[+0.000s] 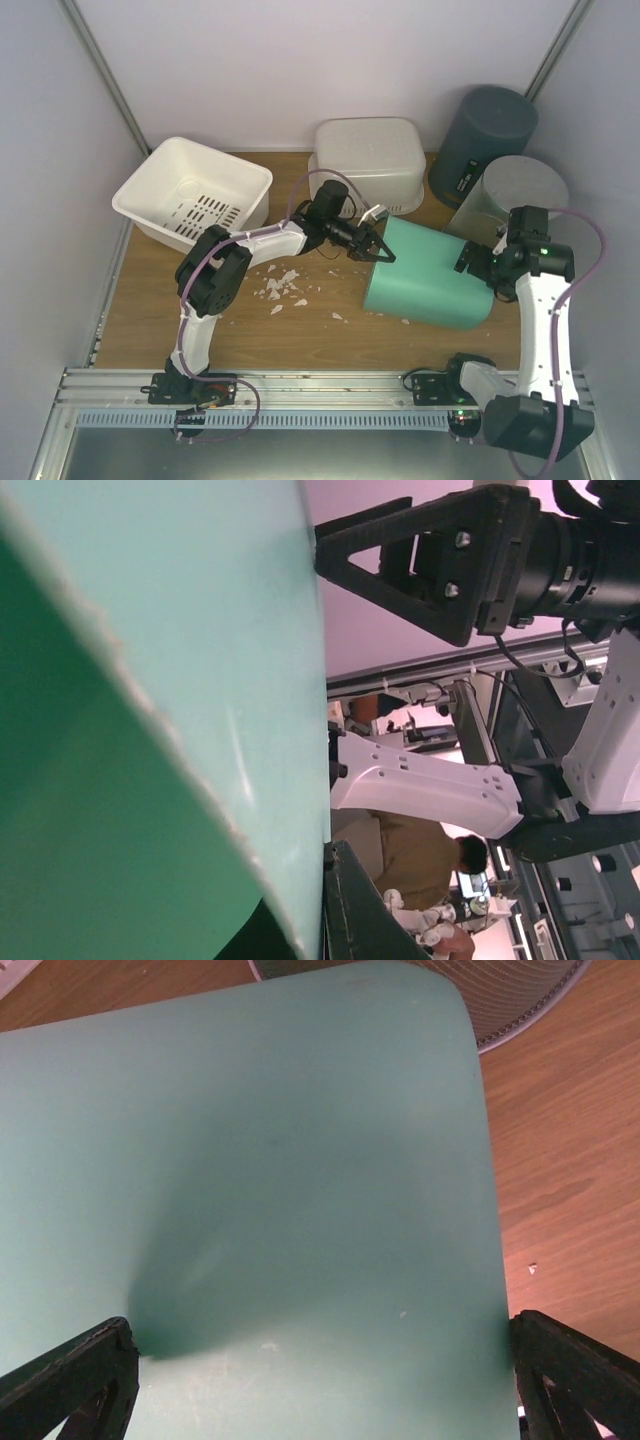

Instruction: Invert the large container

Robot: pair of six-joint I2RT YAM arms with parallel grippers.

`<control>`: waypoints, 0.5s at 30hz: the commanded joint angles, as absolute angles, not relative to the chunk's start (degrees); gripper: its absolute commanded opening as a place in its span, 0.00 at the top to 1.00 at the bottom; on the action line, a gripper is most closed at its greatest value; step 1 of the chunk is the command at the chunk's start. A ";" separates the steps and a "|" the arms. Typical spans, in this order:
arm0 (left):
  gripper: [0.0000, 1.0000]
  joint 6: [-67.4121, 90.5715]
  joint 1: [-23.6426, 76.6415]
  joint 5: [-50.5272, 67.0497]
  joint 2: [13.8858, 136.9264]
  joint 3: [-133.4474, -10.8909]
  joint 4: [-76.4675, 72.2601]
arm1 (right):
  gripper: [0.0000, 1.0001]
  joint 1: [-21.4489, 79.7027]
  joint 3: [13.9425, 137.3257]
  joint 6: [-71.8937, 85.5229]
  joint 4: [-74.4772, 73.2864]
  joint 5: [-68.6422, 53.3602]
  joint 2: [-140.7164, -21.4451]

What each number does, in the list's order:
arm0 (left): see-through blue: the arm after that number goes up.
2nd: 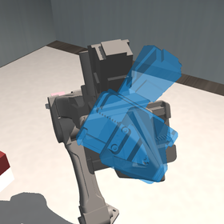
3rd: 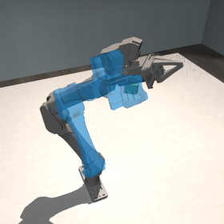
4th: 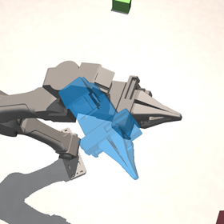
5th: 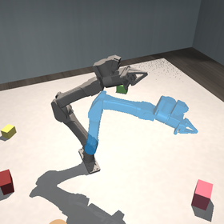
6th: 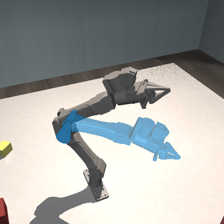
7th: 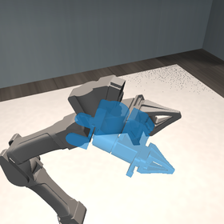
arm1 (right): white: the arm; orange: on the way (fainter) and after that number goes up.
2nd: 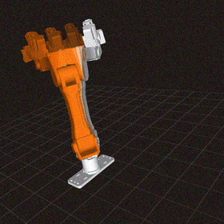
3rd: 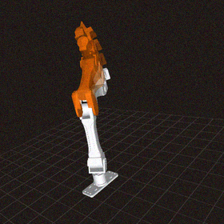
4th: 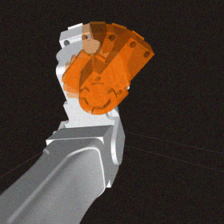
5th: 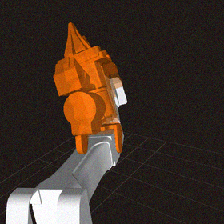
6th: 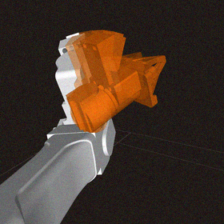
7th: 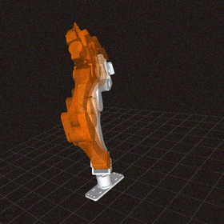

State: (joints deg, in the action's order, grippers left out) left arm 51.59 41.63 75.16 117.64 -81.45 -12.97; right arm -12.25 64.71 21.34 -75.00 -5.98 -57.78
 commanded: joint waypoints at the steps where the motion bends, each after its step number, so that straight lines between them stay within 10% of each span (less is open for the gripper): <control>1: 1.00 51.07 41.52 74.59 118.22 -80.07 -14.96 | 0.00 -12.53 61.42 20.78 -70.18 -15.52 -58.92; 15: 1.00 70.43 40.69 78.21 118.67 -76.03 -40.40 | 0.00 -12.48 68.42 21.50 -66.32 -34.67 -55.66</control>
